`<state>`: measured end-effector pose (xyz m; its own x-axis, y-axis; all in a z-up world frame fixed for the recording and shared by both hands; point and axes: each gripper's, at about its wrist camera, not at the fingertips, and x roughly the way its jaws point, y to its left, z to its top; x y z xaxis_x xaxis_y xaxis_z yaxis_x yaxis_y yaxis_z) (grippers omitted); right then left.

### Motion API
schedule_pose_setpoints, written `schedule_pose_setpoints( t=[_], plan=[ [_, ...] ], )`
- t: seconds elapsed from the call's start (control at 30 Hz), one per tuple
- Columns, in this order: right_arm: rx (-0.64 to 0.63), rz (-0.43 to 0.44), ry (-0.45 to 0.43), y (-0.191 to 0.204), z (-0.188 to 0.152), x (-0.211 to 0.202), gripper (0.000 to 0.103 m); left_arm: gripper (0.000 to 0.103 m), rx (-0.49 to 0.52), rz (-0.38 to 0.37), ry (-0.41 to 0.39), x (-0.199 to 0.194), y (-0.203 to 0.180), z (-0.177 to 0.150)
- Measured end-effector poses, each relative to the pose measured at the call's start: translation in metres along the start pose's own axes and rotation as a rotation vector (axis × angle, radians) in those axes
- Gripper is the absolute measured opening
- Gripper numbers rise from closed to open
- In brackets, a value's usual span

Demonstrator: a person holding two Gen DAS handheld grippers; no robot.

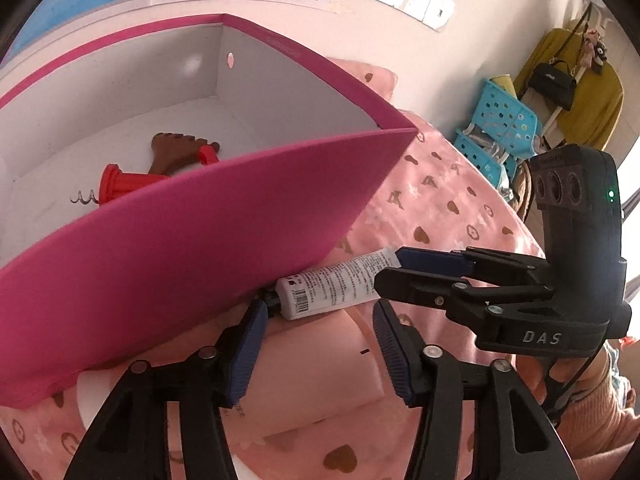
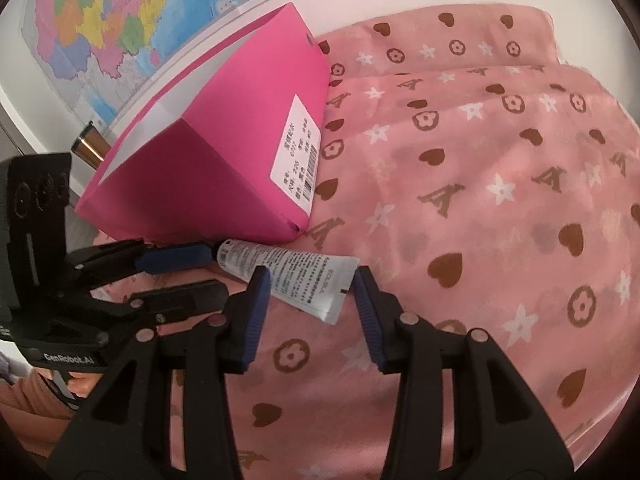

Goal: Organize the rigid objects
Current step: 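Lift the white tube over the magenta box rim with the right gripper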

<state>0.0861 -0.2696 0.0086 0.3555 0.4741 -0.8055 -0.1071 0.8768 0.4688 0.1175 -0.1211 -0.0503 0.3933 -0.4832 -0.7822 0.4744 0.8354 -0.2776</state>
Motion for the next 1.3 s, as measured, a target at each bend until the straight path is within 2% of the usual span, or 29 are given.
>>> schedule_pose_setpoints(
  t=[0.63, 1.3],
  plan=[
    [-0.02, 0.003, -0.036, 0.02, -0.011, -0.023, 0.049, 0.056, -0.046, -0.06, -0.044, -0.026, -0.005, -0.011],
    [-0.166, 0.034, -0.149, 0.077, 0.014, -0.063, 0.049, 0.057, -0.007, -0.03, -0.237, -0.108, -0.013, -0.007]
  ],
)
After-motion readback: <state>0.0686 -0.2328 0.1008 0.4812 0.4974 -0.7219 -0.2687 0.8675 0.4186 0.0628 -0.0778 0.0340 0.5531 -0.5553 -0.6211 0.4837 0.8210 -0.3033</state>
